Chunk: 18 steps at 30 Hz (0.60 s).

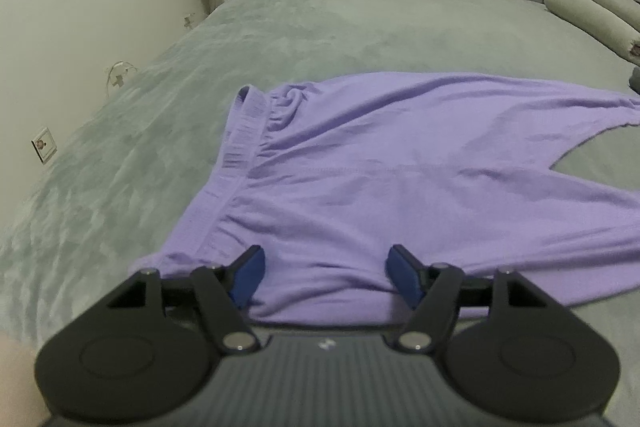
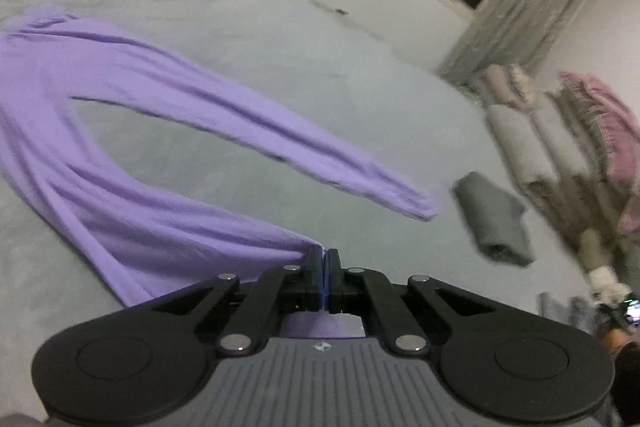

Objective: Fold clothes

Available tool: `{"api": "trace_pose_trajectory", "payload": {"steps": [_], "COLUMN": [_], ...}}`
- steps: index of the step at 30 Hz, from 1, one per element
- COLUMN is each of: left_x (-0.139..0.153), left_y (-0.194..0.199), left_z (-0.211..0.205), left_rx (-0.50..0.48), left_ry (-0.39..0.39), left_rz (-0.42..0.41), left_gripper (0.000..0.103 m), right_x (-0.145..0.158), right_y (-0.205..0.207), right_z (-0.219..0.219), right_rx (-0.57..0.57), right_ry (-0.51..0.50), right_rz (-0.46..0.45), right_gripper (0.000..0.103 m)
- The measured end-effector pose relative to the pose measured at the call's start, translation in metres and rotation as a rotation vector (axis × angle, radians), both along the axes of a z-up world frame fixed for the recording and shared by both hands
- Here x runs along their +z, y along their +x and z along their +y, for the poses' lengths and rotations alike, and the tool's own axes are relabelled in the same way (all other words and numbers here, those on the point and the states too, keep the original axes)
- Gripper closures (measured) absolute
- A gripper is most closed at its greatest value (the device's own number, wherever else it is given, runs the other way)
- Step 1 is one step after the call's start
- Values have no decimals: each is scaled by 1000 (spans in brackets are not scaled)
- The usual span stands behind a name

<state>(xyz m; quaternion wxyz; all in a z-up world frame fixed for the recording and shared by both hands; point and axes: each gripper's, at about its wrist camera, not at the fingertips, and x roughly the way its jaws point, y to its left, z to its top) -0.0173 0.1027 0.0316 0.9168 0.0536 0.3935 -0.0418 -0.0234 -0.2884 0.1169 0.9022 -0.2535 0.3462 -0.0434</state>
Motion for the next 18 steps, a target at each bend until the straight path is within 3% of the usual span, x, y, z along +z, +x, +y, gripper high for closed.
{"api": "trace_pose_trajectory", "payload": {"steps": [8, 10, 14, 18], "left_x": [3, 5, 12, 13], "left_y": [-5, -6, -9, -12], "left_z": [7, 8, 8, 3], "left_rx": [-11, -6, -4, -26], "left_ry": [-45, -51, -60, -60], "left_rz": [28, 27, 6, -1], "left_gripper": [37, 37, 34, 32], "right_x": [-33, -36, -16, -5], "right_y": [55, 58, 27, -6], "right_z": [1, 0, -21, -43], "right_rx": [-64, -83, -208, -338], "right_ry": [-58, -7, 185, 247], "right_rz": [48, 23, -65, -60], "right_gripper": [103, 101, 65, 64]}}
